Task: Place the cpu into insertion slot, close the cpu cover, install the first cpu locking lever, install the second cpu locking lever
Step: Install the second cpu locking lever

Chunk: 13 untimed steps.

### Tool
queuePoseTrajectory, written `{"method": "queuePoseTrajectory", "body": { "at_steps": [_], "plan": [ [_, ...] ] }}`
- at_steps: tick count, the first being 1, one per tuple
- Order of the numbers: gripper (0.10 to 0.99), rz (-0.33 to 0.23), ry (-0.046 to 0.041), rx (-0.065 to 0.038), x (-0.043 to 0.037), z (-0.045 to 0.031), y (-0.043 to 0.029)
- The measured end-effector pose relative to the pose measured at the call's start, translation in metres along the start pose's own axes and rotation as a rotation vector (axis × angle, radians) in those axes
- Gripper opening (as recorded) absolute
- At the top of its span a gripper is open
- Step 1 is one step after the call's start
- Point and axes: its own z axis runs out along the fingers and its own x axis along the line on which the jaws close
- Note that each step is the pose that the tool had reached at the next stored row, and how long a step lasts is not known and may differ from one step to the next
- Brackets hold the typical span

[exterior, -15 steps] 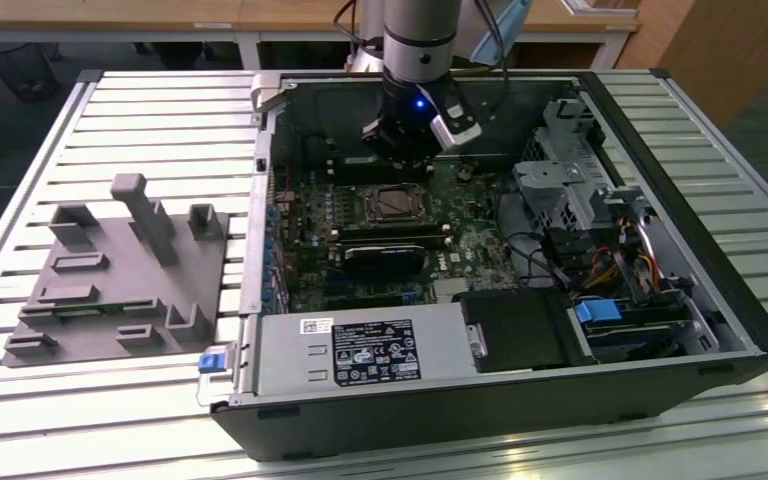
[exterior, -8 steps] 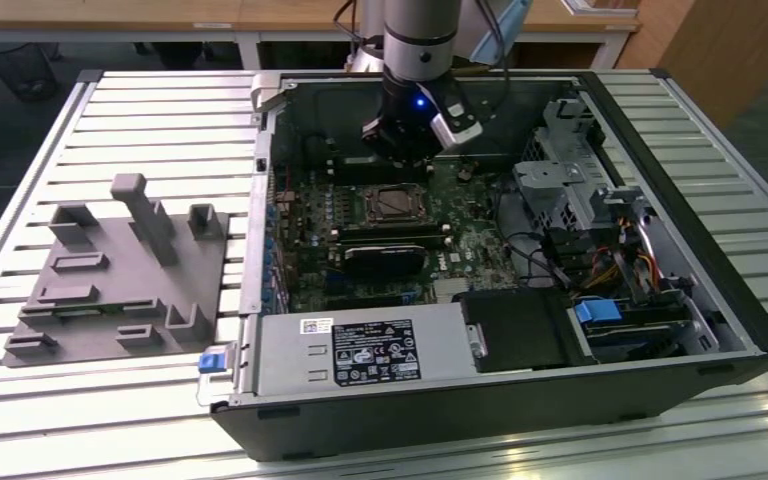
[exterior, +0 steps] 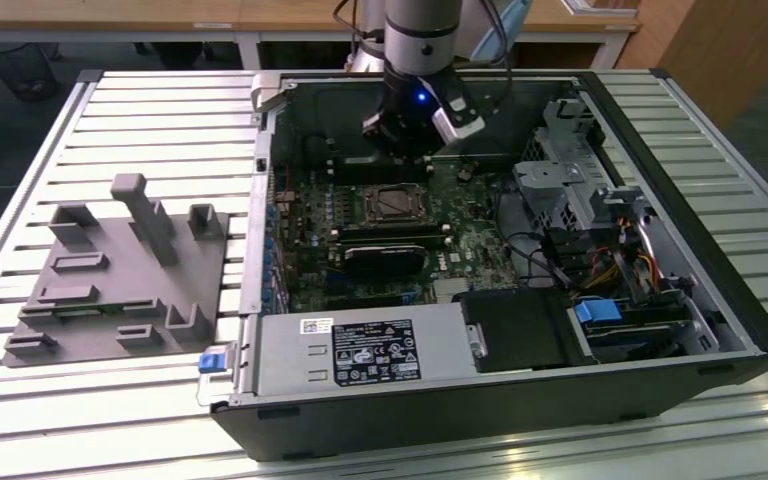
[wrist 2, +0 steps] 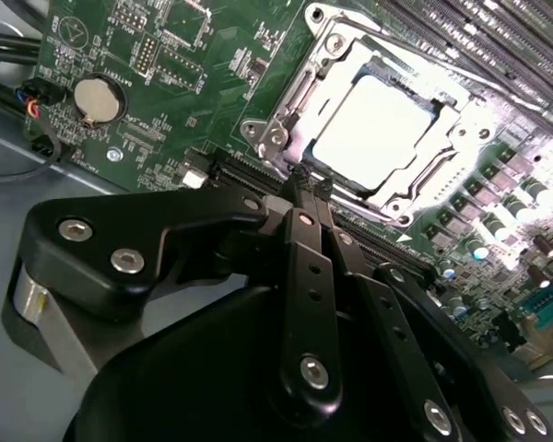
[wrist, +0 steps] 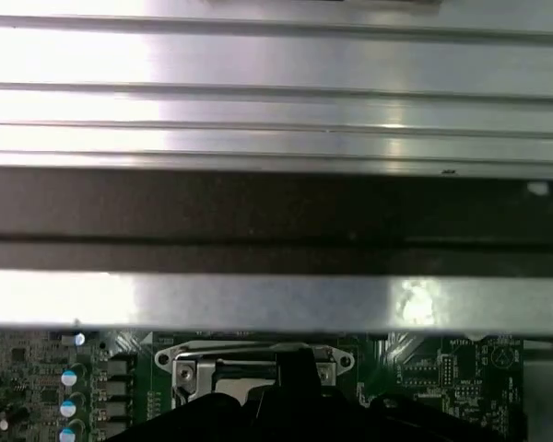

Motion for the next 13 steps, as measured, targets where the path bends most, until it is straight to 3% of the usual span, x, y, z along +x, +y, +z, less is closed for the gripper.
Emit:
{"method": "queuePoseTrajectory", "body": {
  "at_steps": [7,13],
  "plan": [
    [0.106,0.000,-0.0001,0.000,0.0001,-0.0005,-0.0120],
    [0.106,0.000,-0.0001,0.000,-0.0001,-0.0067,-0.0142]
  ]
}}
